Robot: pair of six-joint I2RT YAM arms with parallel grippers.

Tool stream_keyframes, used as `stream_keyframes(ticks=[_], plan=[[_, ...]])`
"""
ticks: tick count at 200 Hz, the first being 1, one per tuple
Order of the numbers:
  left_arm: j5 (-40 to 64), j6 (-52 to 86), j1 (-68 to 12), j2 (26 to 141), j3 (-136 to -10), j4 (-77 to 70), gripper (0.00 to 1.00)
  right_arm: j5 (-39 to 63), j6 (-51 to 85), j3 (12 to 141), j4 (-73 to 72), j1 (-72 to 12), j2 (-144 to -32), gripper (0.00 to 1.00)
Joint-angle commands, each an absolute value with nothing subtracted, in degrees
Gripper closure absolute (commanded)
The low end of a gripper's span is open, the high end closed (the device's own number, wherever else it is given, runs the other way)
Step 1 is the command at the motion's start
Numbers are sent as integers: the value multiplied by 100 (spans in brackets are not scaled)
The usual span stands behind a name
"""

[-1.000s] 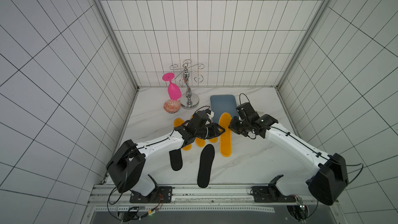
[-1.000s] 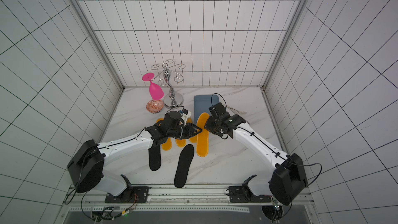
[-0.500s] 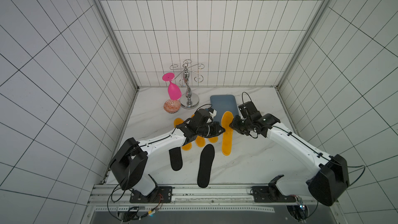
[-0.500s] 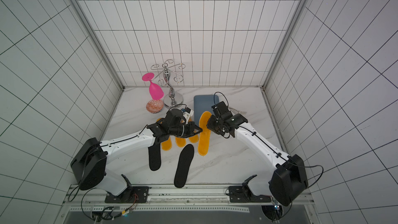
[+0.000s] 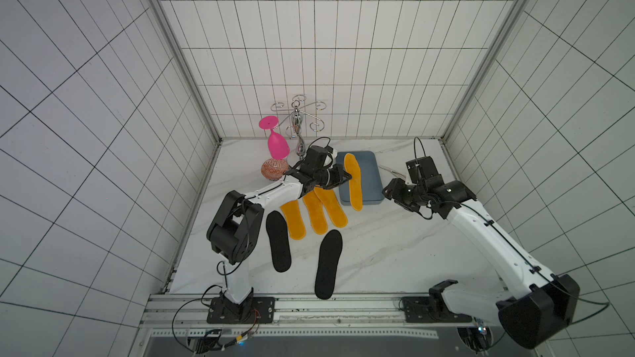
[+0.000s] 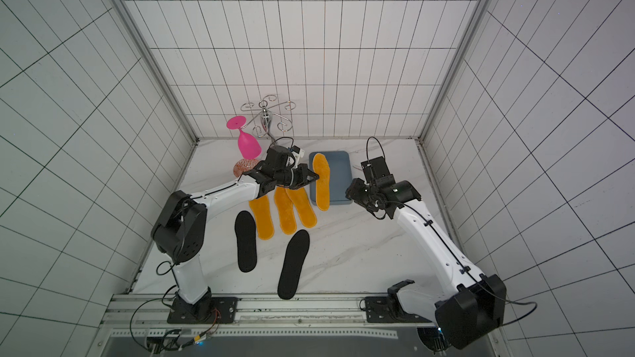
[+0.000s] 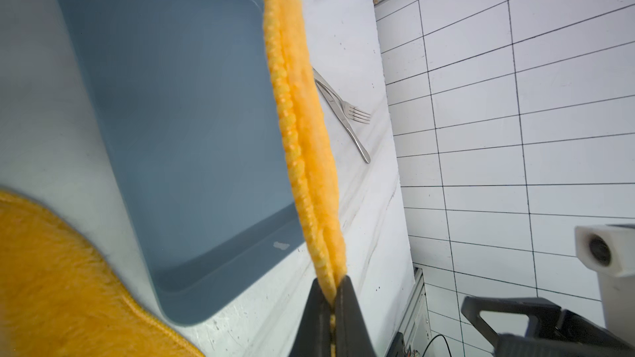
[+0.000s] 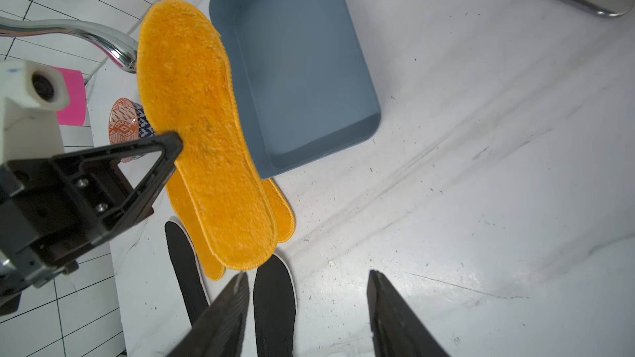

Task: Put the insoles into the storage box
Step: Place the insole in the storage box.

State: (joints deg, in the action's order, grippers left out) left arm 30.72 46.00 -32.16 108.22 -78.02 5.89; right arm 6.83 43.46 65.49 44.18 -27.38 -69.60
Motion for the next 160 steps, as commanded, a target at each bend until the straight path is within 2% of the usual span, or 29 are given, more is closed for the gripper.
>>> stream_keyframes(ticks=[1,54,160], plan=[[3128,4200,-3138,11287,-8432,912,100,703,3963,6811,4721,-2613,-6927,40],[2590,3840,-3004,12525,-9888,1793,100,686,3609,6919,4768,-2454,-7219,35],[2257,3450,-2984,13589,-10985,2822,100,762,3454,6979,4625,-2320,-7806,34]])
